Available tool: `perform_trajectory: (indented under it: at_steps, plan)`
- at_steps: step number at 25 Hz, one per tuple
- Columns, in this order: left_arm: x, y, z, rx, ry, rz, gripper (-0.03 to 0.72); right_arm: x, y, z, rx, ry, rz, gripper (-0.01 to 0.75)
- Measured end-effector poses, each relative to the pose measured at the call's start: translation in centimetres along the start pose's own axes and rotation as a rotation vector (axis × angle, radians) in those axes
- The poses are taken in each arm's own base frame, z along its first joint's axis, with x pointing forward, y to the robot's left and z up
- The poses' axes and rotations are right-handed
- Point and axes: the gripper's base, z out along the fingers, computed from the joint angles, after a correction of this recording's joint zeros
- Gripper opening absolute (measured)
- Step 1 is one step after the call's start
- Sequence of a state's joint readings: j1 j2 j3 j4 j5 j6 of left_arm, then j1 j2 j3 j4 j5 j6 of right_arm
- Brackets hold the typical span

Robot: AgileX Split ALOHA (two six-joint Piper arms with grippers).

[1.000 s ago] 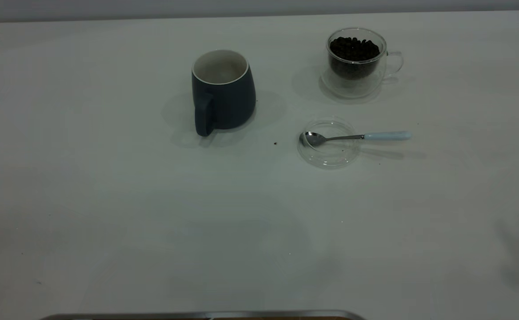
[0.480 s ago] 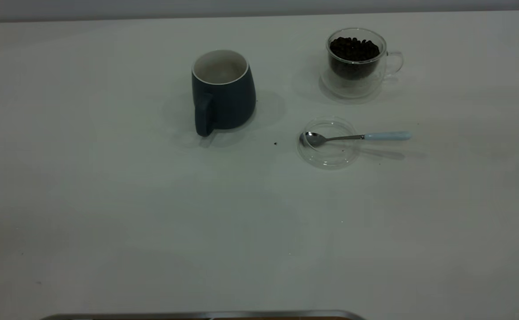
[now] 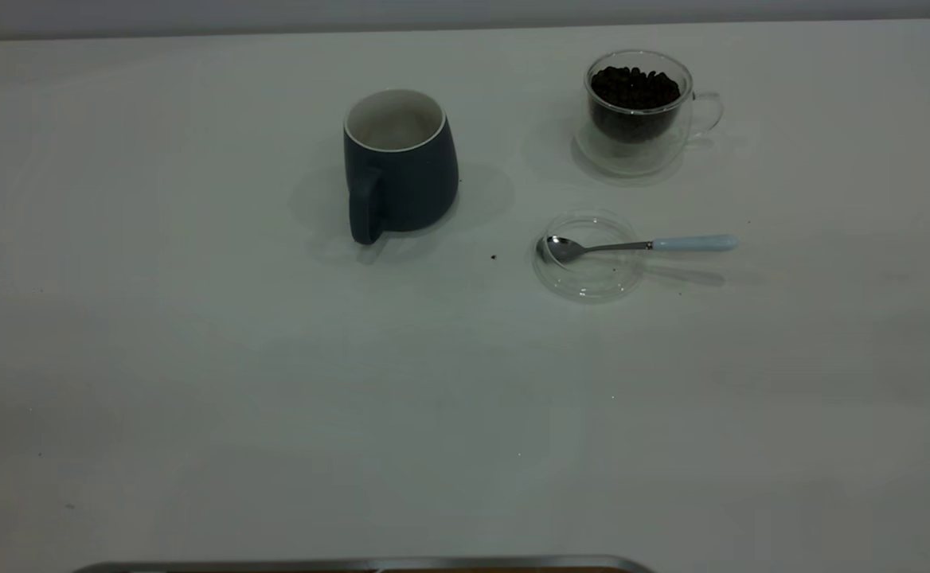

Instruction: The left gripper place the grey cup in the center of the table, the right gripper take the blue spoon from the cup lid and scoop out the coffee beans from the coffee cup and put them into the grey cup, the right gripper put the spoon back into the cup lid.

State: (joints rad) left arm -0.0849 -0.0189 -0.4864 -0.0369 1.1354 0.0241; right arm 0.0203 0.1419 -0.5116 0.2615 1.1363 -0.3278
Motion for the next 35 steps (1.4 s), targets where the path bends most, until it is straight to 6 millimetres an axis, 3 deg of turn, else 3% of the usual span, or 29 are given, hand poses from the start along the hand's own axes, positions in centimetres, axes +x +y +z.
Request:
perform_trajectory:
  at_steps: [7, 12, 35]
  plan:
    - [0.0, 0.0, 0.0, 0.0, 0.0, 0.0, 0.588, 2.0, -0.8, -0.9, 0.143, -0.07, 0.109, 0.592]
    - [0.0, 0.0, 0.0, 0.0, 0.0, 0.001, 0.588, 2.2, -1.1, -1.1, 0.171, -0.087, 0.198, 0.591]
    - [0.0, 0.0, 0.0, 0.0, 0.0, 0.003, 0.588, 2.2, -1.2, -1.1, 0.189, -0.08, 0.135, 0.589]
